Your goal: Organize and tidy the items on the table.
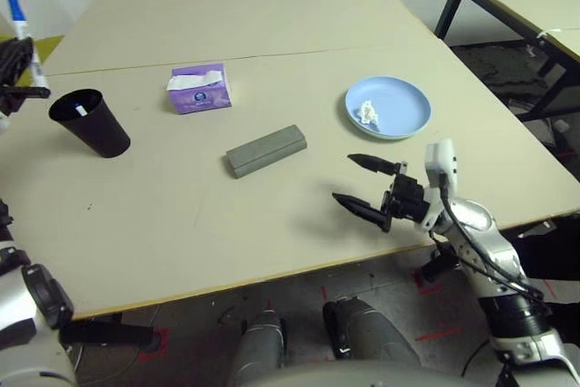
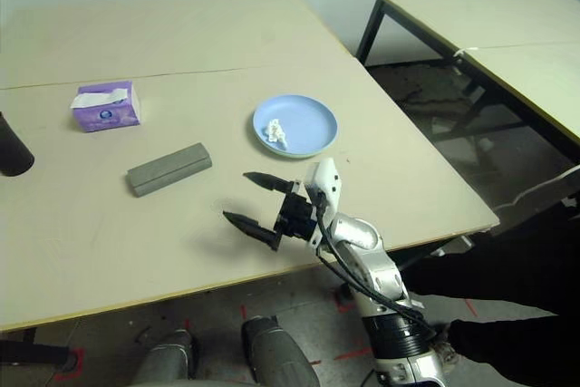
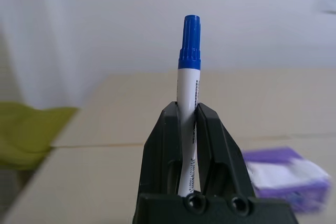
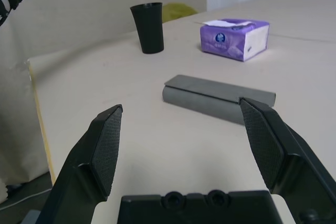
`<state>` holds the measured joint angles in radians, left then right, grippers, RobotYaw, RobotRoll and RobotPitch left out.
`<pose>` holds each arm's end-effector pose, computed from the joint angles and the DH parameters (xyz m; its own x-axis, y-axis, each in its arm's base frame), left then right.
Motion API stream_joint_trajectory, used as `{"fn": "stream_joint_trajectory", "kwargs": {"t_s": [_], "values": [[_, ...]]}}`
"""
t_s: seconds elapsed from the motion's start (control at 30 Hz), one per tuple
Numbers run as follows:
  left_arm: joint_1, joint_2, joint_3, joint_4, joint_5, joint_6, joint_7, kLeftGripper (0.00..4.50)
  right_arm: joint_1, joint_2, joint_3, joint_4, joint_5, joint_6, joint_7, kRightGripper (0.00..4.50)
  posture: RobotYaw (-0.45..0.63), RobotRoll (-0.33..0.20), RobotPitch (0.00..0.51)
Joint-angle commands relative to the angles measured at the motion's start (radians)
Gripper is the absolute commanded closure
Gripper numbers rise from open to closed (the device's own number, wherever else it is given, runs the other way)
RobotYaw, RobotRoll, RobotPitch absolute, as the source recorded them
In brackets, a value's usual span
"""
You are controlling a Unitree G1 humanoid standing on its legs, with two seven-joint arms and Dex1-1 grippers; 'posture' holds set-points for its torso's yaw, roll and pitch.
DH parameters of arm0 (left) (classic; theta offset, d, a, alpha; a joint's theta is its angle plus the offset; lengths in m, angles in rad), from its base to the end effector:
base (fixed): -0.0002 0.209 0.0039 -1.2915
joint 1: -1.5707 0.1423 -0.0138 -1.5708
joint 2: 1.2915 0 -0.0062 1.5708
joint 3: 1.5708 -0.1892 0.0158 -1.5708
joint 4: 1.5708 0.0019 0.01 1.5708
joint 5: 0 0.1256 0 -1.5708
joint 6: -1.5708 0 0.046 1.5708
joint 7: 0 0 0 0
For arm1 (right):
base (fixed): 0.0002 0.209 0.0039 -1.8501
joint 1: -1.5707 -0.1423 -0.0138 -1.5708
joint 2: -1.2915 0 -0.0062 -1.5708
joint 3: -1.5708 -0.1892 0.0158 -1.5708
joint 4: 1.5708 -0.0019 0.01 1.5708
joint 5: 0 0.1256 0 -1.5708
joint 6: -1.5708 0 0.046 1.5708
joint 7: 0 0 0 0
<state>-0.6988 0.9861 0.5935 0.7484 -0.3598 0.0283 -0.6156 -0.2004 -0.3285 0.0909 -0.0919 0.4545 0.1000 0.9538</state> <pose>0.2165 0.4155 0.2432 0.9209 0.1402 0.3637 -0.1995 0.9711 0.1307 0.2273 -0.1793 0.0936 0.4012 0.9013 0.1636 -0.9071 0.4157 -0.0656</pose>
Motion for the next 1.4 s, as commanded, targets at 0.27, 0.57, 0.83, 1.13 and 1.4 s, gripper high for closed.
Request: {"fn": "stream_joint_trajectory", "kwargs": {"t_s": [0.27, 0.57, 0.83, 1.13, 1.4], "values": [[-0.107, -0.013, -0.098, 0.215, 0.066, -0.169, 0.016, 4.23, 0.026, -0.029, -0.010, -0.014, 0.001, 0.008, -0.001, 0.00, -0.12, 0.000, 0.115], [-0.112, -0.031, -0.117, 0.325, 0.076, -0.255, 0.038, 4.23, 0.054, -0.056, -0.014, -0.057, 0.017, 0.026, -0.009, 0.00, -0.13, 0.000, 0.125], [-0.091, -0.061, -0.124, 0.359, 0.084, -0.291, 0.039, 4.23, 0.080, -0.073, -0.018, -0.067, 0.021, 0.028, 0.000, 0.00, -0.13, 0.000, 0.138], [-0.070, -0.092, -0.152, 0.365, 0.102, -0.321, 0.036, 4.23, 0.086, -0.082, -0.010, -0.090, 0.028, 0.048, -0.001, 0.00, -0.14, 0.000, 0.139], [-0.037, -0.086, -0.207, 0.372, 0.156, -0.300, 0.047, 4.23, 0.086, -0.081, -0.011, -0.096, 0.030, 0.059, -0.002, 0.00, -0.14, 0.000, 0.142]]}}
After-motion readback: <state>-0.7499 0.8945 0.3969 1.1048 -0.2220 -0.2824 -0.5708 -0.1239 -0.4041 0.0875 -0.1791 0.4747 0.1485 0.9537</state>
